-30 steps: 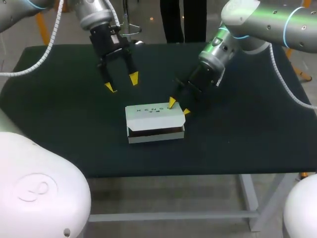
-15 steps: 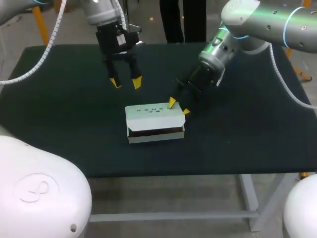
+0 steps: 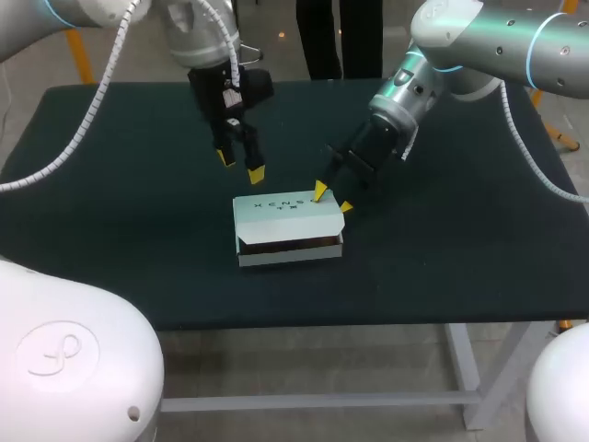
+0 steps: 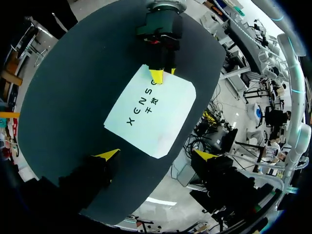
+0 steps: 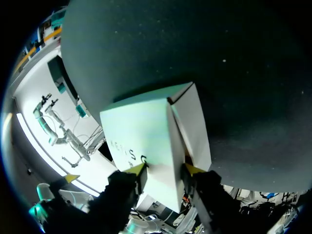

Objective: Assemble the packaging by folding the flat box into shape, placing the metal phone stand inside, and closing the box properly

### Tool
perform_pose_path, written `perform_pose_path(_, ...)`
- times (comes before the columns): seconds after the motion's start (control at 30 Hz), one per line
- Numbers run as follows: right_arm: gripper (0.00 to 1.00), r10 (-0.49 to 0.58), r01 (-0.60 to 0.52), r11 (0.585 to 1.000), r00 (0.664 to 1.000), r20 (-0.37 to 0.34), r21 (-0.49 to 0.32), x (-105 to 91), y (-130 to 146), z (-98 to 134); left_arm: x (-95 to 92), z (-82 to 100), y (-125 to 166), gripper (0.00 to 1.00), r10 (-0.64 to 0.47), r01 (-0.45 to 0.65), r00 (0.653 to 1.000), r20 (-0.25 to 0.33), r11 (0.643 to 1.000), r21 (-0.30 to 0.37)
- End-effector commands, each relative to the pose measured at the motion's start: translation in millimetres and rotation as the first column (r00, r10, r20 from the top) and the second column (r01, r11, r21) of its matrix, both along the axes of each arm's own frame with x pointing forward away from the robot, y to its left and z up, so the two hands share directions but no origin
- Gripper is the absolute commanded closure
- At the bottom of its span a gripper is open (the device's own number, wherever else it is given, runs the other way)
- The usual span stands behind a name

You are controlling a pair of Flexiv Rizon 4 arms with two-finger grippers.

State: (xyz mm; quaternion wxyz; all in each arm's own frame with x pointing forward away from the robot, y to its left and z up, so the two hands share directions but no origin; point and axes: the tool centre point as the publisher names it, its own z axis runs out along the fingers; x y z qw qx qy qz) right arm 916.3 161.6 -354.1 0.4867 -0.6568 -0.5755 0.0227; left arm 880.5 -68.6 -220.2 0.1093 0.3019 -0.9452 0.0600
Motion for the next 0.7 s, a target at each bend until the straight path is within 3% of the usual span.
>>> perform_pose_path(0.03, 0.49, 0.001, -0.001, 1.0, 1.0, 0.0, -0.001, -0.2, 0.3, -0.8, -15.1, -3.8, -2.7, 0.0, -0.128, 0.106, 0.942, 0.309, 0.99, 0.088)
perform_pose_path(0.23, 0.47, 0.001, -0.001, 1.0, 1.0, 0.0, -0.001, -0.2, 0.3, -0.8, -19.4, -11.6, -11.8, 0.0, -0.244, 0.205, 0.884, 0.399, 0.969, 0.139)
perform_pose_path(0.37, 0.47, 0.001, -0.001, 1.0, 1.0, 0.0, -0.001, -0.2, 0.3, -0.8, -18.7, -18.4, -11.1, 0.0, -0.32, 0.29, 0.842, 0.434, 0.947, 0.135)
perform_pose_path(0.7, 0.47, 0.001, -0.001, 1.0, 1.0, 0.0, -0.001, -0.2, 0.3, -0.8, -16.5, -21.5, -10.5, 0.0, -0.332, 0.292, 0.842, 0.425, 0.943, 0.16)
